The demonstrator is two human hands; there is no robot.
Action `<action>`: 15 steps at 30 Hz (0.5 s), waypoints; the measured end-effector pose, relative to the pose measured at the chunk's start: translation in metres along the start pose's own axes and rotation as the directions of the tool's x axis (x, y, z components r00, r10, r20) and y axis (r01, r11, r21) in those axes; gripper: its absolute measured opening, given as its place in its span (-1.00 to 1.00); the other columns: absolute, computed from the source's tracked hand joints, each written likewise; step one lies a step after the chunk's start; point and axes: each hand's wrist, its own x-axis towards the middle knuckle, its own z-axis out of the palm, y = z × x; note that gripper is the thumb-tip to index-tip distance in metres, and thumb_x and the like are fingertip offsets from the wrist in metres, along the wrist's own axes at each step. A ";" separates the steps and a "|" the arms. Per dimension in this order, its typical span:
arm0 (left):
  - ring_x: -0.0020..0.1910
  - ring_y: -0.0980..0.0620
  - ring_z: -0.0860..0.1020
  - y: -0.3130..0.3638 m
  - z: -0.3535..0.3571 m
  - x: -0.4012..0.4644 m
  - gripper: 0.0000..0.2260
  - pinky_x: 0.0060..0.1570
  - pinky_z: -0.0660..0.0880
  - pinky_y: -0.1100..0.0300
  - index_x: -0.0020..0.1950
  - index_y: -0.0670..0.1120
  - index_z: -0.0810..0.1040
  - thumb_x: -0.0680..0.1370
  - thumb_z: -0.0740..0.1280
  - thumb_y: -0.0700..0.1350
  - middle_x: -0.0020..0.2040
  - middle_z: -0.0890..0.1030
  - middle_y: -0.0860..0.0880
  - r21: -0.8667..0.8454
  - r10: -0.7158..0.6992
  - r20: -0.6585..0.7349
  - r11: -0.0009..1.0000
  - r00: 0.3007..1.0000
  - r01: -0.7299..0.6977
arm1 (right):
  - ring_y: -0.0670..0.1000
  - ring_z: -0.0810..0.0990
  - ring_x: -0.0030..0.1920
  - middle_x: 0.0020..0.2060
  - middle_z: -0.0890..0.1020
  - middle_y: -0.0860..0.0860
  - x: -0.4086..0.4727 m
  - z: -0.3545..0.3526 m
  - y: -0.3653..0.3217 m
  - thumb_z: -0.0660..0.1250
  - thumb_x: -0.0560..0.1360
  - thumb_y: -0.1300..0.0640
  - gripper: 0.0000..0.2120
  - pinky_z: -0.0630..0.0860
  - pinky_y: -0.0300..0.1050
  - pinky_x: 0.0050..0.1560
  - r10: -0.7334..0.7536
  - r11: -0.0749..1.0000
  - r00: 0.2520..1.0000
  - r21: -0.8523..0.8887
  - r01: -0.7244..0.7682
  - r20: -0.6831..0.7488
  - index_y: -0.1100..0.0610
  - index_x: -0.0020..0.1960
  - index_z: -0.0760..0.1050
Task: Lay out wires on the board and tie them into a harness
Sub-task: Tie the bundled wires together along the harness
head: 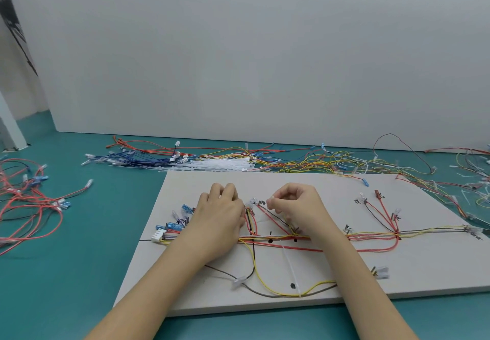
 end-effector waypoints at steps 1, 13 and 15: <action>0.15 -0.05 0.26 -0.001 0.000 0.000 -0.82 0.09 0.31 0.08 0.11 -0.02 0.48 0.63 0.15 0.01 0.14 0.33 0.02 -0.023 -0.010 0.007 1.000 1.000 0.011 | -0.13 0.52 -0.46 -0.37 0.67 0.13 0.000 0.001 0.000 0.50 0.36 0.31 -0.87 0.38 -0.36 -0.47 -0.010 1.000 1.000 -0.012 0.010 0.006 0.16 -0.30 0.58; 0.08 0.01 0.24 -0.005 0.004 0.001 -0.95 0.05 0.19 0.11 0.01 0.08 0.30 0.64 0.08 -0.05 0.04 0.28 0.08 -0.225 -0.109 -0.012 0.969 0.994 0.104 | -0.09 0.56 -0.44 -0.36 0.69 0.08 -0.003 0.008 0.002 0.50 0.40 0.24 -0.89 0.42 -0.27 -0.46 -0.050 0.997 0.986 -0.045 0.058 0.157 0.14 -0.26 0.60; 0.09 0.02 0.25 -0.006 0.004 0.001 -0.92 0.04 0.14 0.11 -0.03 0.11 0.29 0.64 0.08 -0.04 0.00 0.29 0.11 -0.272 -0.110 -0.003 0.957 0.994 0.105 | -0.09 0.61 -0.39 -0.33 0.70 0.12 -0.004 0.010 0.003 0.51 0.40 0.22 -0.88 0.42 -0.27 -0.45 -0.049 0.996 0.983 -0.060 0.060 0.179 0.11 -0.27 0.60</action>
